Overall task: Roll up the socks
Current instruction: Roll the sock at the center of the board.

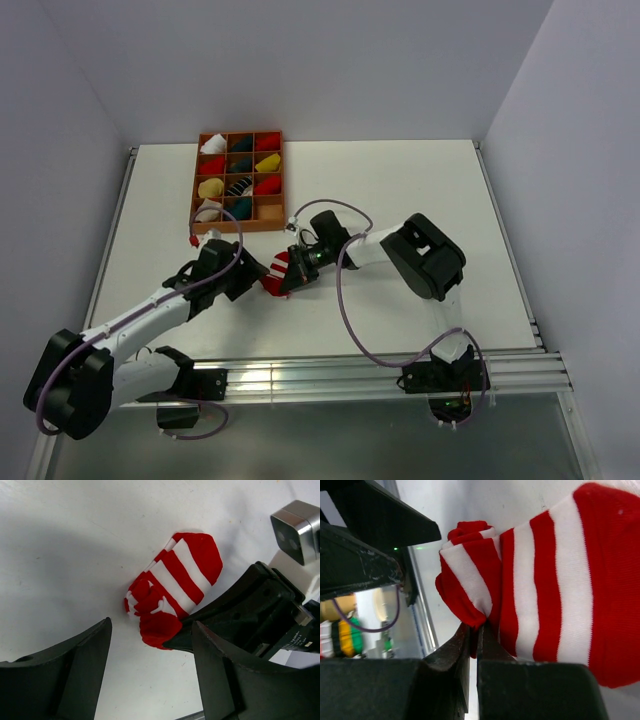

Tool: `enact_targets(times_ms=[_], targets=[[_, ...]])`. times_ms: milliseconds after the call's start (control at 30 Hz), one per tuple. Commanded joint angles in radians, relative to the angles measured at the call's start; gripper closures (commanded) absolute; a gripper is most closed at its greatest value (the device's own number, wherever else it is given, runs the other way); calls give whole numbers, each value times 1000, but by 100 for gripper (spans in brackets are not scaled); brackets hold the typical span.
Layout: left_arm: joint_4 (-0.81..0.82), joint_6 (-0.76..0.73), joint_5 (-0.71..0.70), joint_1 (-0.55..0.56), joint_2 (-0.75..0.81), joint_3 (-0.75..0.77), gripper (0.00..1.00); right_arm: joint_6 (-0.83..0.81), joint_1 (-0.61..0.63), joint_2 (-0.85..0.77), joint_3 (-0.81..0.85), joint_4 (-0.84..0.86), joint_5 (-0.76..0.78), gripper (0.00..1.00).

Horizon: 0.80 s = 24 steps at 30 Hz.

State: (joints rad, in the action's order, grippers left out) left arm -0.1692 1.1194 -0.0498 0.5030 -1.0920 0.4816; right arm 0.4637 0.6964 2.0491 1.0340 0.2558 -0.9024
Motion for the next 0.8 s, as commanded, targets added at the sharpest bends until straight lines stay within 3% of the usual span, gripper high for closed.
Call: enact_targets(times_ms=[0, 767], targets=[[79, 10, 13, 8, -25, -6, 31, 13, 2, 79, 11, -133, 17, 100], [116, 183, -71, 60, -152, -64, 41, 121, -6, 114, 61, -154, 42, 100]])
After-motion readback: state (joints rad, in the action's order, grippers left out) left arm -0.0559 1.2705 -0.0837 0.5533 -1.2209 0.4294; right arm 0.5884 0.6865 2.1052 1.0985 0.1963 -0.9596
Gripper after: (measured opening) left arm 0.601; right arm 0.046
